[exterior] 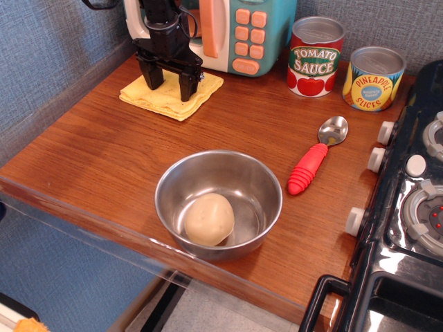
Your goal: Slide the yellow rag backwards so that it's directly in front of the microwave.
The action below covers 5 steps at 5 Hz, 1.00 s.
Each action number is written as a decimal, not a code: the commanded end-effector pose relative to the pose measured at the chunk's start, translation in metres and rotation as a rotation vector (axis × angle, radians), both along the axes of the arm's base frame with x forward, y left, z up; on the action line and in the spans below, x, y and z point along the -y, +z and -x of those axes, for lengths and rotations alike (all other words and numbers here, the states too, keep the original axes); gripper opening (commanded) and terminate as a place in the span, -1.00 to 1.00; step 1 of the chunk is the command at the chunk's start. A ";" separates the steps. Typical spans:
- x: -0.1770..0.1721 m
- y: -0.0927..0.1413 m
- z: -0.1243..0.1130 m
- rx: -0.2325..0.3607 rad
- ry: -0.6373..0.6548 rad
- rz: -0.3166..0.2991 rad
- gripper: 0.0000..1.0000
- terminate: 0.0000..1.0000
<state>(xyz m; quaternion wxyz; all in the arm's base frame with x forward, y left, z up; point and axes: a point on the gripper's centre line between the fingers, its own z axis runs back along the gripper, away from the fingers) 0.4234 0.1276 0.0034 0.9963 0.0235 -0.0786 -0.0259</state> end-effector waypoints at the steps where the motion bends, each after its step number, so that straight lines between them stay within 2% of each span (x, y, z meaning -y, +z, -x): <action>1: 0.028 0.074 -0.005 0.089 -0.014 0.050 1.00 -1.00; 2: 0.031 0.107 0.005 0.114 -0.024 0.056 1.00 -1.00; 3: 0.035 0.124 0.015 0.098 -0.027 0.048 1.00 -1.00; 5: 0.039 0.127 0.047 0.042 -0.031 0.012 1.00 -1.00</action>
